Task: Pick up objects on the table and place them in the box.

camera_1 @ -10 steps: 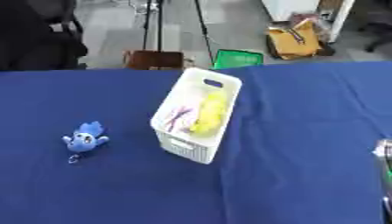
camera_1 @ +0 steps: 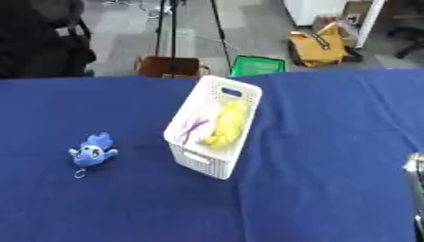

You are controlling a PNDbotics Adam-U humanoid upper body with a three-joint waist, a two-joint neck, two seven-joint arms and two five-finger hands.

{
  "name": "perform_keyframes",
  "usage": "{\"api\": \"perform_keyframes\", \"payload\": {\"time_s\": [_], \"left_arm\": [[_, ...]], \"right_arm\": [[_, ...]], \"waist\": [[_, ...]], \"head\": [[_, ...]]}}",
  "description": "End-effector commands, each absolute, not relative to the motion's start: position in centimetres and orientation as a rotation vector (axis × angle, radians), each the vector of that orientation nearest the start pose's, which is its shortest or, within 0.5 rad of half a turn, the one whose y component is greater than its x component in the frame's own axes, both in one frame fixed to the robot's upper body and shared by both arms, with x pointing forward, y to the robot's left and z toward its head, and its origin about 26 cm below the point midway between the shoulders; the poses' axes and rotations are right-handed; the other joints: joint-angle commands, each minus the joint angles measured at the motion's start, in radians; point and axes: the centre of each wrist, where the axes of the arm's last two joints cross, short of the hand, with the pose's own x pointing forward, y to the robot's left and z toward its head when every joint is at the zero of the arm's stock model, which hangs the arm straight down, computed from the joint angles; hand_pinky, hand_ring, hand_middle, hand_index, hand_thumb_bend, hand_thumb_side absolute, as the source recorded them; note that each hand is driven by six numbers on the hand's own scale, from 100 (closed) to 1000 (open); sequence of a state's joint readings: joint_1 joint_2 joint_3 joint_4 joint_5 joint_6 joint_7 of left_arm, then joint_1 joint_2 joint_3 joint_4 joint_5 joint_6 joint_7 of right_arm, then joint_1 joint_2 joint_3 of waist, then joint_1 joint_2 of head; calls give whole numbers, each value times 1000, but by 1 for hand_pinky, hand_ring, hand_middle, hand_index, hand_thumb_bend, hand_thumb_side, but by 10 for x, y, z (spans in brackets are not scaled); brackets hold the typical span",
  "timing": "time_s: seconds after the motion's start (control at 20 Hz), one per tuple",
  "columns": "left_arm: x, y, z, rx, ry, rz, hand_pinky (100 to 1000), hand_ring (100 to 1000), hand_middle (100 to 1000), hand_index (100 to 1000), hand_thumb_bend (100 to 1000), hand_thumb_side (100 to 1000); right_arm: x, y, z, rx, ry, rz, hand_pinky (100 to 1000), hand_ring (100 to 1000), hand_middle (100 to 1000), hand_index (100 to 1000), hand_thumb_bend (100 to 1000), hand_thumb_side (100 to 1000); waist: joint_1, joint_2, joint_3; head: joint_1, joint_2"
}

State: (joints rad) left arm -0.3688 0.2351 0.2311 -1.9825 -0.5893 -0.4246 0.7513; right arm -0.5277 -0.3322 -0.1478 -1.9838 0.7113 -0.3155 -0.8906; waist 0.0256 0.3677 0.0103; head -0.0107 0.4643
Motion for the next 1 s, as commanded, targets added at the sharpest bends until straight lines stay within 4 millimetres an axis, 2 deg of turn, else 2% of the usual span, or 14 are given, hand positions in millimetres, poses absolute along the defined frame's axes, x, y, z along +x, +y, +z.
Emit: {"api": "perform_keyframes", "payload": {"time_s": [0.05, 0.25, 0.4, 0.5, 0.7, 0.85, 1.0], "left_arm": [[301, 301, 229, -979, 2785, -517, 708, 761, 772, 856, 100, 808], [300, 302, 228, -993, 2788, -505, 710, 765, 776, 857, 100, 801], [298, 307, 229, -1047, 2805, -411, 739, 811, 817, 890, 100, 806], [296, 315, 231, -1122, 2818, -284, 759, 830, 842, 914, 100, 781], [288, 333, 233, -1353, 2854, 153, 771, 845, 869, 945, 100, 760], [284, 340, 234, -1472, 2853, 386, 770, 844, 869, 950, 100, 774], [281, 347, 239, -1632, 2821, 627, 762, 838, 865, 946, 100, 752]], "right_arm": [[308, -277, 284, 1148, 2686, 428, 775, 753, 710, 811, 100, 941], [308, -277, 284, 1148, 2686, 428, 775, 753, 709, 811, 100, 941], [308, -276, 283, 1147, 2688, 425, 774, 752, 706, 807, 100, 938], [308, -277, 282, 1151, 2690, 423, 774, 753, 706, 806, 100, 935], [308, -277, 281, 1154, 2694, 418, 774, 752, 706, 807, 100, 931], [308, -277, 280, 1157, 2697, 416, 774, 751, 705, 806, 100, 929], [308, -276, 279, 1158, 2702, 414, 774, 751, 705, 806, 100, 927]], "waist": [[-1, -15, 0], [-1, -14, 0], [1, -16, 0], [4, -20, 1], [14, -29, 0], [18, -34, 1], [22, -40, 3]], "head": [[-1, -11], [0, -9], [1, -1], [3, 7], [8, 20], [9, 26], [11, 32]]}}
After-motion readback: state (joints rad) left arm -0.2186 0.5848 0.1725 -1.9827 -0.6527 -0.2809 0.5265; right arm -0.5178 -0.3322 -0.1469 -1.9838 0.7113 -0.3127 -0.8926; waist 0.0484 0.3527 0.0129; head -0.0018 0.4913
